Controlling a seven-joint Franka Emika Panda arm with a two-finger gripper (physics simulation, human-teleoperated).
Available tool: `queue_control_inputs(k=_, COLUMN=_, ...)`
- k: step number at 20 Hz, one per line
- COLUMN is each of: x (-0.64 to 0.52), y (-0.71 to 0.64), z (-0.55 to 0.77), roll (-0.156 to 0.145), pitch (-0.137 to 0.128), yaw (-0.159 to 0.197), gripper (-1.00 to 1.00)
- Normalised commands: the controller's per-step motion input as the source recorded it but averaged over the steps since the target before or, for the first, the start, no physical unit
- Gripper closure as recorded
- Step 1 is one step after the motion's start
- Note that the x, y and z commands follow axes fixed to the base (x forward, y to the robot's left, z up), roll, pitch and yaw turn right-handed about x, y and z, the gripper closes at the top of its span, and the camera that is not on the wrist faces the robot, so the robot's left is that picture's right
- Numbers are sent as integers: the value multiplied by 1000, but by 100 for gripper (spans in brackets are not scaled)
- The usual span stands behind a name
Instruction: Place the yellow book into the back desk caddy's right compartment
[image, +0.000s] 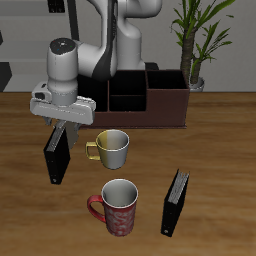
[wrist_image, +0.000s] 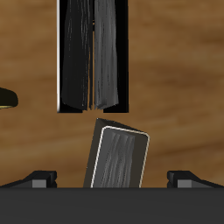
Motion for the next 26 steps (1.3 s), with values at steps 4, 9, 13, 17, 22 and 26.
queue_control_inputs(k=4, x=44, y=-97, z=-327, roll=-17, pitch=42, yaw=-6, gripper=-100)
queue_control_inputs(k=9, x=6, y=-38, z=-140, roll=-11, pitch=22, yaw=-22, gripper=100)
queue_control_inputs(k=13, x=-5, y=46, z=-44, roll=8, pitch=6, yaw=-5, gripper=100)
queue_control_inputs(k=17, x=-37, y=40, z=58, roll=12, pitch=-9, yaw=-11, gripper=100)
queue_control_inputs(k=22, x=-47, y=73, z=107, roll=15, pitch=-4, yaw=-1, gripper=100)
queue_control_inputs(k=26, x=-67, y=87, z=81, roll=3, pitch=35, yaw=9, gripper=100)
